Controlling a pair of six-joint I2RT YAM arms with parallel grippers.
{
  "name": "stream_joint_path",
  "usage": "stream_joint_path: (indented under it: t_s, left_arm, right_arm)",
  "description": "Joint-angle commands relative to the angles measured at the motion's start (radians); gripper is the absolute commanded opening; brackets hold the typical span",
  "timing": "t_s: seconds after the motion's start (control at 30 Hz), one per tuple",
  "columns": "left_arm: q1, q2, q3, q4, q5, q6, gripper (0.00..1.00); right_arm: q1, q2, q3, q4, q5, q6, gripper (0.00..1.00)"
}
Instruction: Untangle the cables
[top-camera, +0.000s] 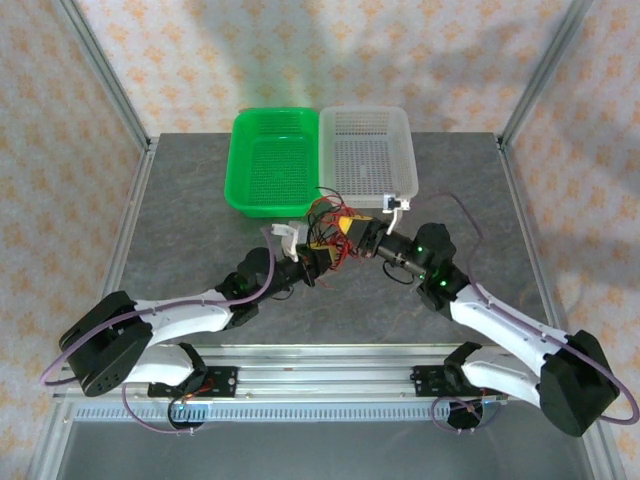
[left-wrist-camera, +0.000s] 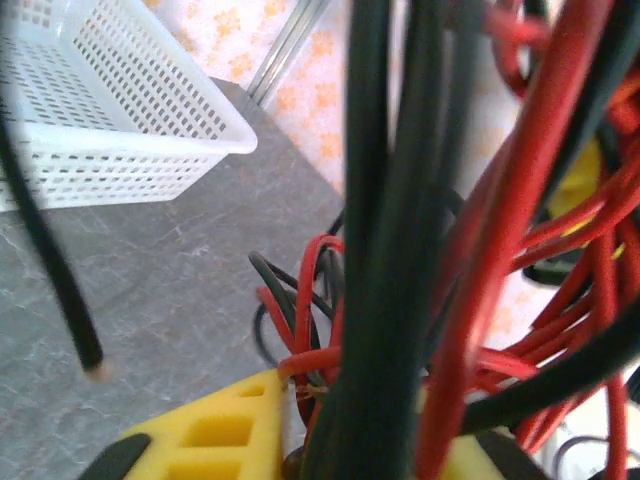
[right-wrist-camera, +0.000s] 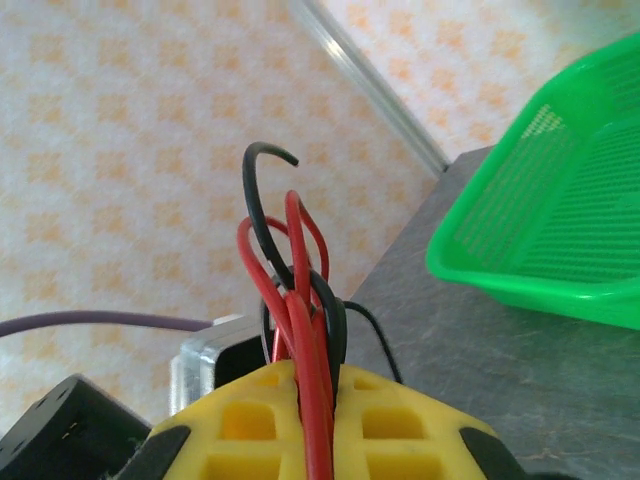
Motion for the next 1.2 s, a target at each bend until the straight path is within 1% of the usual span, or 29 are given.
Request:
stream_joint_path:
  t_s: [0.0, 0.07, 0.13, 0.27, 0.37, 0.47, 0.53, 0.6, 0.63, 0.8, 0.93, 1.03, 1.1, 1.17]
  left_arm:
    - [0.007, -0.035, -0.03, 0.014, -0.086, -0.019, 0.05]
    - [0.006, -0.062, -0.039, -0.026, -0.147, -0.023, 0.0]
    - [0.006, -0.082, -0.041, -0.078, -0.195, -0.023, 0.0]
    - [0.005, -0.086, -0.02, -0.214, -0.27, -0.024, 0.0]
    - [0.005, -0.054, -0.008, -0.306, -0.326, -0.022, 0.0]
    - [0.005, 0.009, 0.01, -0.401, -0.379, -0.023, 0.0]
    - [0.005, 0.061, 0.035, -0.468, -0.387, -0.024, 0.0]
    - [0.005, 0.106, 0.052, -0.509, -0.372, -0.024, 0.0]
    - [0.005, 0.125, 0.059, -0.525, -0.359, -0.052, 0.0]
    - [0.006, 0.173, 0.104, -0.635, -0.334, -0.075, 0.0]
    - [0.006, 0.191, 0.166, -0.778, -0.353, -0.07, 0.0]
    - [0.005, 0.196, 0.194, -0.852, -0.37, -0.076, 0.0]
    - [0.005, 0.195, 0.195, -0.873, -0.378, -0.085, 0.06]
    - [0.005, 0.189, 0.188, -0.882, -0.387, -0.097, 0.1]
  right_arm:
    - [0.003, -0.065, -0.029, 0.021, 0.197, 0.052, 0.0]
    - [0.004, -0.073, -0.062, -0.002, 0.273, 0.085, 0.0]
    - [0.005, -0.07, -0.094, -0.009, 0.315, 0.119, 0.01]
    - [0.012, -0.037, -0.15, -0.023, 0.358, 0.192, 0.07]
    - [0.031, -0.003, -0.174, -0.063, 0.4, 0.224, 0.11]
    - [0.054, 0.037, -0.181, -0.142, 0.455, 0.246, 0.2]
    - [0.061, 0.068, -0.18, -0.199, 0.47, 0.257, 0.26]
    - [0.067, 0.095, -0.171, -0.268, 0.48, 0.253, 0.32]
    - [0.071, 0.104, -0.162, -0.31, 0.486, 0.245, 0.34]
    - [0.088, 0.146, -0.064, -0.517, 0.488, 0.143, 0.43]
    - [0.116, 0.268, 0.102, -0.675, 0.454, 0.022, 0.51]
    - [0.132, 0.381, 0.235, -0.763, 0.448, -0.054, 0.56]
    - [0.137, 0.456, 0.301, -0.784, 0.445, -0.083, 0.57]
    - [0.137, 0.53, 0.358, -0.785, 0.432, -0.102, 0.57]
